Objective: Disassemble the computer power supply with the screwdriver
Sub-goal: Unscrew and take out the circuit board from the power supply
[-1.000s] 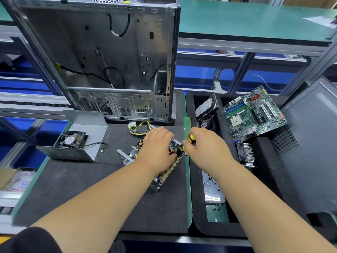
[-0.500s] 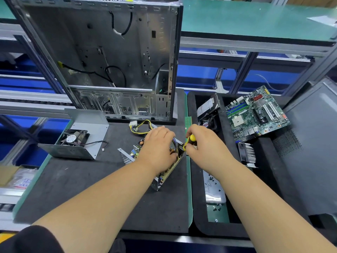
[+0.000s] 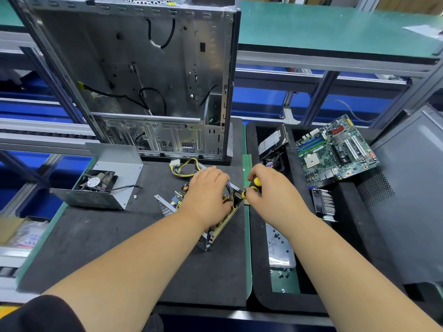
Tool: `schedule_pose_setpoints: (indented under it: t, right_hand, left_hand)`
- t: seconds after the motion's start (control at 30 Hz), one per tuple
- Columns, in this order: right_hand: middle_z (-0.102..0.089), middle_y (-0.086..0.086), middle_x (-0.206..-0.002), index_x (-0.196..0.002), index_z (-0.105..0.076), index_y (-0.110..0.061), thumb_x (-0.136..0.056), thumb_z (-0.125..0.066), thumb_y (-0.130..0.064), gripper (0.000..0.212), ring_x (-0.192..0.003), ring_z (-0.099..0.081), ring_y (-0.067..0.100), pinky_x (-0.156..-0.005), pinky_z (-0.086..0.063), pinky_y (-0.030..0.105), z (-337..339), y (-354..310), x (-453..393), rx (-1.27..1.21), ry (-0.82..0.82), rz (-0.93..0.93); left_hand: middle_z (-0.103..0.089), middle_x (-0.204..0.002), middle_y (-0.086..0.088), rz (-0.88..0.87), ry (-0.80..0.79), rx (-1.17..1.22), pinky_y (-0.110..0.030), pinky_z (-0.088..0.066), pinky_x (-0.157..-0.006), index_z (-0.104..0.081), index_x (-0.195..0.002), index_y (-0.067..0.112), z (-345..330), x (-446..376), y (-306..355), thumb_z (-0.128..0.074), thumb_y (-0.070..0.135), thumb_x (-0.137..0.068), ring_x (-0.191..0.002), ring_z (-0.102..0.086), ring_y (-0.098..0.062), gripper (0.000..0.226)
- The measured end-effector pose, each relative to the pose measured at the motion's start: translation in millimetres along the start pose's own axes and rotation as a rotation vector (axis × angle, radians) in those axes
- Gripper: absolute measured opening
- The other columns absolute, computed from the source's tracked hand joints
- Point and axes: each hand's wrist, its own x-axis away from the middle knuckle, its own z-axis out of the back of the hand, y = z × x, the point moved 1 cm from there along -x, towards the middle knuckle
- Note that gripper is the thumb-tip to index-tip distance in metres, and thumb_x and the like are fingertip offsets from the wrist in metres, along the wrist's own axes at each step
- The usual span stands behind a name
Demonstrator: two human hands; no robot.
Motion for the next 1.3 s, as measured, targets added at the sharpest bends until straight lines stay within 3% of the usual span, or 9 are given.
schedule_pose_setpoints:
  t: [0.13, 0.3, 0.47, 0.57, 0.67, 0.8, 1.03, 1.17, 1.3]
  right_hand:
    - [-0.054, -0.004, -0.093, -0.093, -0.056, -0.021, -0.087, -0.058, -0.025, 0.006, -0.088, -0.051, 0.020, -0.067, -0.032, 0.030, -0.9, 3.1, 0.1, 0.025, 0.001, 0.002]
    - [-0.062, -0.001, -0.084, -0.091, -0.056, -0.020, -0.098, -0.044, -0.055, 0.037, -0.081, -0.056, 0.025, -0.062, -0.042, 0.035, 0.0, 1.6, -1.2, 0.202, 0.011, 0.004]
    - [-0.060, 0.000, -0.086, -0.103, -0.057, -0.019, -0.096, -0.055, -0.032, 0.015, -0.083, -0.054, 0.023, -0.064, -0.036, 0.033, -0.1, -0.3, -1.1, 0.053, 0.017, 0.013]
    - [-0.055, -0.002, -0.093, -0.104, -0.057, -0.018, -0.089, -0.057, -0.022, 0.016, -0.089, -0.050, 0.020, -0.068, -0.032, 0.031, -0.5, 0.4, 0.5, 0.009, 0.025, 0.013]
    - [-0.057, -0.002, -0.096, -0.101, -0.057, -0.018, -0.091, -0.055, -0.029, 0.015, -0.091, -0.051, 0.021, -0.067, -0.036, 0.033, -2.1, 2.8, 2.2, 0.052, 0.023, -0.011]
    - [-0.060, -0.004, -0.078, -0.088, -0.056, -0.023, -0.098, -0.040, -0.056, 0.038, -0.078, -0.056, 0.022, -0.064, -0.047, 0.036, -1.0, 2.6, 5.0, 0.197, 0.013, -0.038]
    - [-0.059, -0.001, -0.093, -0.108, -0.055, -0.018, -0.097, -0.055, -0.027, 0.015, -0.084, -0.054, 0.022, -0.066, -0.037, 0.033, -1.0, 2.3, 5.1, 0.013, -0.003, -0.007]
    - [-0.054, -0.001, -0.097, -0.103, -0.058, -0.017, -0.088, -0.058, -0.017, 0.015, -0.089, -0.054, 0.022, -0.071, -0.041, 0.033, -0.2, 3.0, 7.0, -0.043, 0.009, -0.010]
    - [-0.060, -0.001, -0.091, -0.095, -0.058, -0.019, -0.094, -0.054, -0.038, 0.020, -0.087, -0.054, 0.023, -0.071, -0.046, 0.037, 0.1, 3.9, 9.0, 0.106, 0.031, 0.004]
  left_hand:
    - [-0.050, -0.131, 0.005, 0.003, 0.006, 0.003, -0.033, -0.015, -0.117, -0.050, -0.130, 0.022, -0.3, -0.3, 0.6, -0.070, 0.045, -0.079, -0.139, -0.032, -0.021, 0.060]
    - [-0.050, -0.131, 0.005, 0.001, 0.021, 0.009, -0.031, -0.013, -0.115, -0.051, -0.130, 0.021, 0.4, 0.1, 0.6, -0.070, 0.044, -0.079, -0.137, -0.034, -0.020, 0.060]
    - [-0.050, -0.131, 0.005, 0.003, 0.020, 0.000, -0.030, -0.010, -0.114, -0.051, -0.130, 0.021, 0.9, 0.4, 1.2, -0.070, 0.044, -0.078, -0.137, -0.033, -0.020, 0.060]
    - [-0.050, -0.130, 0.005, 0.000, 0.019, -0.003, -0.030, -0.012, -0.114, -0.051, -0.130, 0.021, 1.5, -0.2, 1.2, -0.070, 0.044, -0.078, -0.135, -0.035, -0.020, 0.060]
    - [-0.050, -0.131, 0.005, 0.000, 0.017, -0.003, -0.031, -0.013, -0.114, -0.051, -0.130, 0.021, 2.0, -0.2, 1.4, -0.070, 0.044, -0.079, -0.135, -0.034, -0.020, 0.060]
    - [-0.050, -0.131, 0.004, -0.001, 0.021, 0.003, -0.031, -0.013, -0.114, -0.051, -0.130, 0.020, 2.7, 0.5, 1.5, -0.070, 0.043, -0.079, -0.135, -0.035, -0.020, 0.059]
    - [-0.049, -0.132, 0.005, 0.008, 0.005, -0.009, -0.032, -0.012, -0.116, -0.050, -0.131, 0.022, 2.7, 0.6, 1.9, -0.069, 0.044, -0.079, -0.139, -0.032, -0.020, 0.059]
    - [-0.048, -0.133, 0.005, 0.016, -0.011, -0.017, -0.035, -0.016, -0.117, -0.050, -0.131, 0.022, 2.6, 0.0, 1.8, -0.068, 0.045, -0.080, -0.138, -0.032, -0.020, 0.059]
    - [-0.048, -0.132, 0.005, 0.011, -0.009, -0.013, -0.035, -0.016, -0.117, -0.050, -0.131, 0.022, 2.6, 0.4, 1.5, -0.069, 0.045, -0.080, -0.138, -0.032, -0.020, 0.060]
